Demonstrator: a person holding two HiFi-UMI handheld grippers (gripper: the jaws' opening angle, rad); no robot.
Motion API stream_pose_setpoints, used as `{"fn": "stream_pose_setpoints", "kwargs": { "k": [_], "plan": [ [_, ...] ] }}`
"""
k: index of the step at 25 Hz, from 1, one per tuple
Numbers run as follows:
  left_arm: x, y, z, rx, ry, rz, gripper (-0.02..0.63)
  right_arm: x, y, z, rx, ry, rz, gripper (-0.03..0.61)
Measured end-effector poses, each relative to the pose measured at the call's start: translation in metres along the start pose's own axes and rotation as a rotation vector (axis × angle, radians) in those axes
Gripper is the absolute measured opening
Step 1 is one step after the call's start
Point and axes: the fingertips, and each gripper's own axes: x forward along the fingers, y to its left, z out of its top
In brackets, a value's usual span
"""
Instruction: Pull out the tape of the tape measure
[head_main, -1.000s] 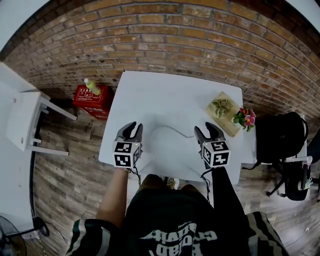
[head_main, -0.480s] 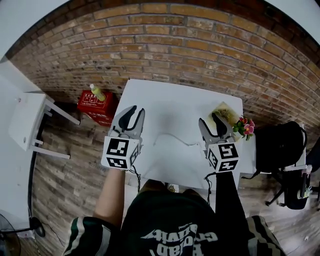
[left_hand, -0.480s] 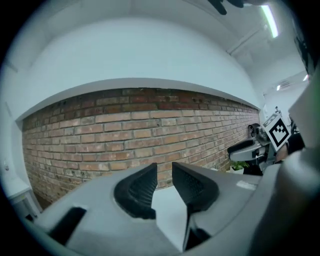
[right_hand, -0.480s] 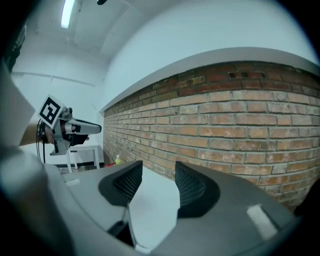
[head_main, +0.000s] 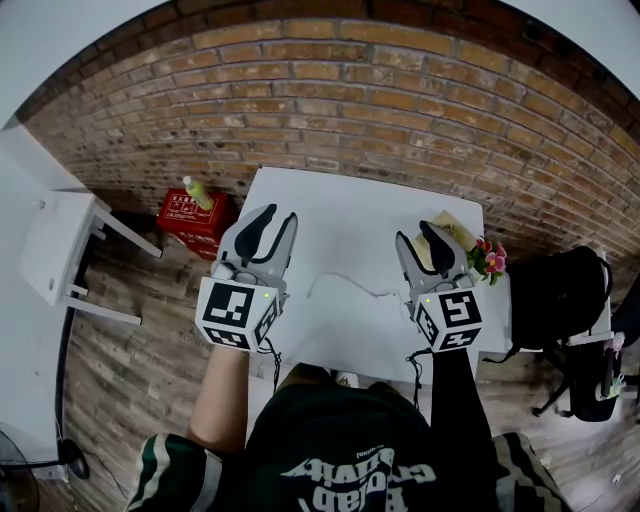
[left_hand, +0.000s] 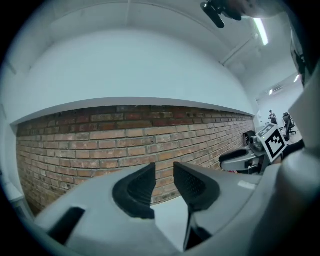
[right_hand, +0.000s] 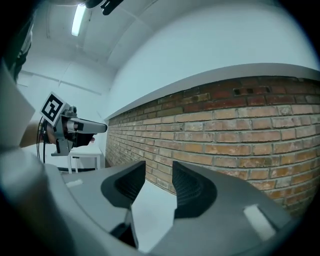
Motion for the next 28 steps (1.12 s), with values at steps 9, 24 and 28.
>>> {"fn": "stream_pose_setpoints", "kwargs": {
  "k": [9, 24, 28],
  "plan": [
    [-0.010, -0.003, 0.005, -0.011, -0.048, 0.028, 0.006, -0.010, 0.010, 0.008, -0.025, -0.017, 0.003, 0.014],
    [-0.006, -0.012, -0.011, -0.004, 0.017, 0.022, 0.006, -0.021, 0.001, 0.001, -0.036, -0.002, -0.041, 0.014],
    [-0.003, -0.014, -0.013, -0.003, 0.022, 0.020, 0.006, -0.022, 0.000, -0.002, -0.035, 0.004, -0.044, 0.014]
  ]
}}
